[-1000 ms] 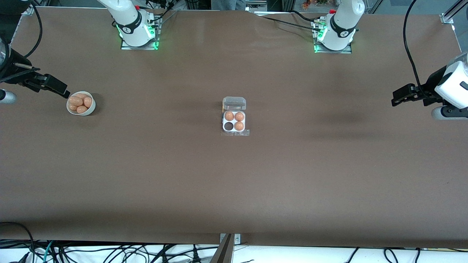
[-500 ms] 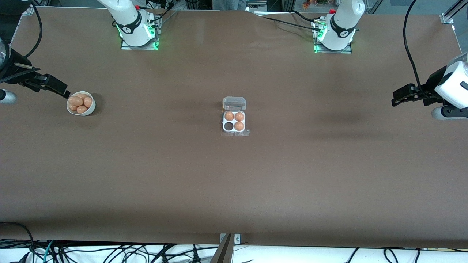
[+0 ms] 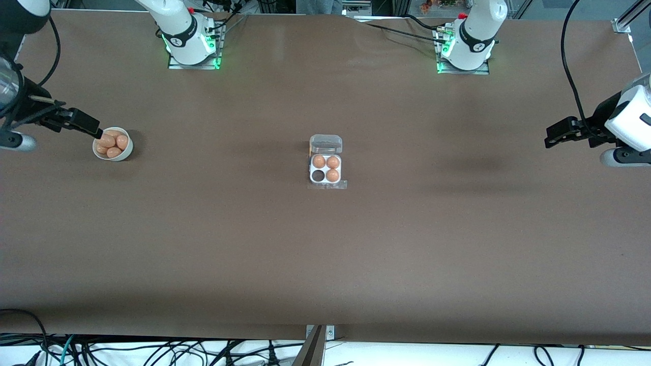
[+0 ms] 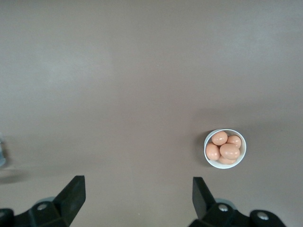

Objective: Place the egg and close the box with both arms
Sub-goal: 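Move the right gripper over the white bowl of eggs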

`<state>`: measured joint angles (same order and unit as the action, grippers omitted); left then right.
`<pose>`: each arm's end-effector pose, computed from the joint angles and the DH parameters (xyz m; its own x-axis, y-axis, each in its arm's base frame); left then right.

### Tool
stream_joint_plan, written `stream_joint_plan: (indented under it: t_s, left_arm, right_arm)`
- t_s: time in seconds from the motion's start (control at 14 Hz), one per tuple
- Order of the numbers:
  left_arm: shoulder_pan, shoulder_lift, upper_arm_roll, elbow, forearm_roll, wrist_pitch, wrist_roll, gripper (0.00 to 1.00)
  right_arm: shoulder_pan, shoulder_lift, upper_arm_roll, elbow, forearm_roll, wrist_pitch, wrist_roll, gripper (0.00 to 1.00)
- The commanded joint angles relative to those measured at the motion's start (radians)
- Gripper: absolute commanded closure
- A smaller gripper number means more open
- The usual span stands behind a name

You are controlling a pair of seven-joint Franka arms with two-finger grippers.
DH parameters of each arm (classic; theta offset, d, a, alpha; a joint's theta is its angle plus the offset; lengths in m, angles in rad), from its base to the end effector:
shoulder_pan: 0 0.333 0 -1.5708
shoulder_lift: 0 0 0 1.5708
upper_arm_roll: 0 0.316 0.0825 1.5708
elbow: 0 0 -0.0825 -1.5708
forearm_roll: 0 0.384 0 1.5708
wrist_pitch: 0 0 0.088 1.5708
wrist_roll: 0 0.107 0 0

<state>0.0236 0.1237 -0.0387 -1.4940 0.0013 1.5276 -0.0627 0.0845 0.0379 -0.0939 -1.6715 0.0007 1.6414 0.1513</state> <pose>0.5863 -0.0073 0.5864 0.9948 0.0476 -0.0899 0.0476 -0.9989 -0.0022 0.5666 -0.0044 0.5617 0.9848 -0.1602 -0.0666 -0.1597 -0.9871 0.0130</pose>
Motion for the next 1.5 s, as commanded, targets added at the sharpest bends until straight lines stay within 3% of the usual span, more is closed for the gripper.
stream_joint_plan:
  t_s: [0.0,0.43,0.93,1.14,1.43]
  left_arm:
    - [0.006,-0.010,0.000,-0.011,-0.001,0.003,0.020,0.00]
    - [0.006,-0.010,0.000,-0.011,-0.001,0.003,0.020,0.00]
    - [0.006,-0.010,0.000,-0.011,-0.001,0.003,0.020,0.00]
    - [0.006,-0.010,0.000,-0.012,-0.001,0.003,0.018,0.00]
    - [0.006,-0.010,0.000,-0.012,-0.001,0.003,0.018,0.00]
  right_arm:
    - [-0.043,0.075,-0.015,0.001,-0.011,-0.029,-0.035,0.00]
    - [-0.101,0.290,-0.124,-0.042,-0.007,0.007,-0.260,0.00]
    - [-0.118,0.257,-0.254,-0.413,-0.001,0.446,-0.507,0.00]
    - [-0.118,0.250,-0.279,-0.484,0.005,0.495,-0.579,0.00]
    - [-0.120,0.255,-0.290,-0.502,0.007,0.495,-0.624,0.00]
